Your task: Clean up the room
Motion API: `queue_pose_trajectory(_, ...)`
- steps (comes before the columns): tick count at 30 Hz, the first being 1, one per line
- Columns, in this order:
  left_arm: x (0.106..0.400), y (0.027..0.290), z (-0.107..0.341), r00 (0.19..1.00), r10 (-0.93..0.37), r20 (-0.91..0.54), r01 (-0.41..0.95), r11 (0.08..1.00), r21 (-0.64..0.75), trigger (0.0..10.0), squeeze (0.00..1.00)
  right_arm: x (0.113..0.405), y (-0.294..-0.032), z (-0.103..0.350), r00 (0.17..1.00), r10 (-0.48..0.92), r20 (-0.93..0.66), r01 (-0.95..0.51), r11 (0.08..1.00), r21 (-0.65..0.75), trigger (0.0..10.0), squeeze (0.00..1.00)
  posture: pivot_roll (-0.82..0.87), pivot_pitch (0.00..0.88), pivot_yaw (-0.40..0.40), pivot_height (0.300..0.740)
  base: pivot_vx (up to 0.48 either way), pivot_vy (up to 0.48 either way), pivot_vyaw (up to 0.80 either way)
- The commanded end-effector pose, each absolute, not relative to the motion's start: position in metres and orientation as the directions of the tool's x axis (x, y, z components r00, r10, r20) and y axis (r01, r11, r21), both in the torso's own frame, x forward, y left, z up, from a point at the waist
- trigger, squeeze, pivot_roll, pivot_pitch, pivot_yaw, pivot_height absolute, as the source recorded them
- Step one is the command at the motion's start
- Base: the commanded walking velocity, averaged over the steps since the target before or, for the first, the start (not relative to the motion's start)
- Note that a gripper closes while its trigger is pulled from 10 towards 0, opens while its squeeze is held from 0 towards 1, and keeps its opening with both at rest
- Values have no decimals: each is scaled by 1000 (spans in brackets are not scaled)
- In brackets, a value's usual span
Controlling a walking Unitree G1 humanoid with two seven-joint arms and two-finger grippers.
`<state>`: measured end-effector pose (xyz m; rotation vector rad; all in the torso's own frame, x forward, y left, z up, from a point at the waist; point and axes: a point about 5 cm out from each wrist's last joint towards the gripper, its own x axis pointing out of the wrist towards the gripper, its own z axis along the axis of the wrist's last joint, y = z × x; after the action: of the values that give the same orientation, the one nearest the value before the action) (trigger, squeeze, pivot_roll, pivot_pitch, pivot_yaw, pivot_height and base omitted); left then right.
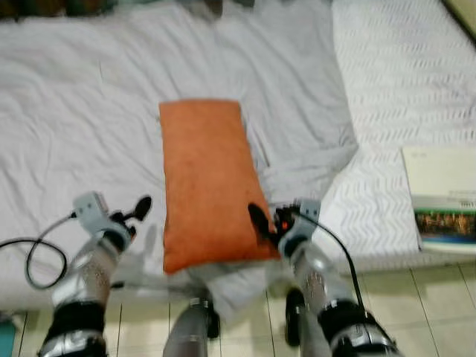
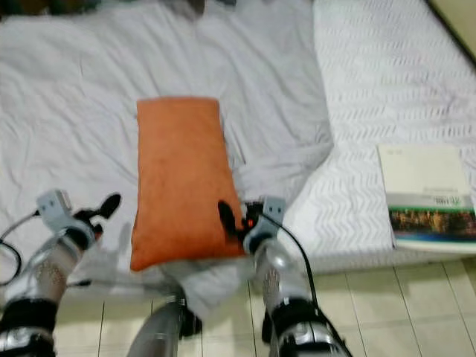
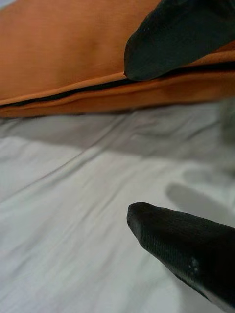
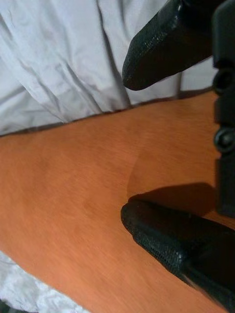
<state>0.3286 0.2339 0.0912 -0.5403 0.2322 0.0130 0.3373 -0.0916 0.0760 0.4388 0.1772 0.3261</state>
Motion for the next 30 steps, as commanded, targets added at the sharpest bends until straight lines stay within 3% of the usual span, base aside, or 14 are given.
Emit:
queue_pose_trajectory(1, 329, 230, 87, 968, -77, -240, -68, 838, -541, 10000, 0, 337, -93, 73, 939, 328, -106, -245, 850, 466, 10000, 0, 63, 627, 77, 740, 0, 0, 0)
queue_pose_trajectory(10, 350, 193, 98, 959, -224, -174, 66, 773, -632, 10000, 0, 342, -95, 79, 940, 334, -74, -261, 841, 474, 10000, 0, 39, 633, 85, 740, 0, 0, 0)
queue_pose_trajectory(22, 350, 176, 116, 940, -330, -90, 200, 742, -639, 10000, 0, 339, -87, 77, 932, 358, -67, -278, 818, 503, 10000, 0, 36, 627, 101, 740, 0, 0, 0)
queue_pose_trajectory(24, 345, 163, 107, 906, -406, -118, 221, 693, -686, 10000, 0, 335, -76, 73, 909, 408, -88, -294, 776, 559, 10000, 0, 36, 624, 100, 740, 0, 0, 0)
queue_pose_trajectory(25, 344, 159, 101, 892, -427, -149, 218, 695, -686, 10000, 0, 333, -71, 70, 894, 436, -104, -302, 757, 579, 4980, 0, 36, 623, 100, 740, 0, 0, 0)
queue_pose_trajectory(26, 344, 157, 98, 883, -438, -171, 215, 699, -682, 10000, 0, 331, -68, 68, 884, 454, -114, -307, 747, 590, 4980, 0, 35, 622, 99, 740, 0, 0, 0)
queue_pose_trajectory(27, 343, 155, 92, 873, -445, -200, 203, 703, -681, 0, 0, 328, -62, 64, 868, 480, -131, -316, 735, 600, 0, 0, 34, 622, 98, 740, 0, 0, 0)
queue_pose_trajectory(30, 343, 151, 87, 861, -456, -225, 194, 703, -685, 0, 0, 324, -56, 60, 846, 510, -155, -324, 723, 611, 0, 0, 30, 622, 97, 740, 0, 0, 0)
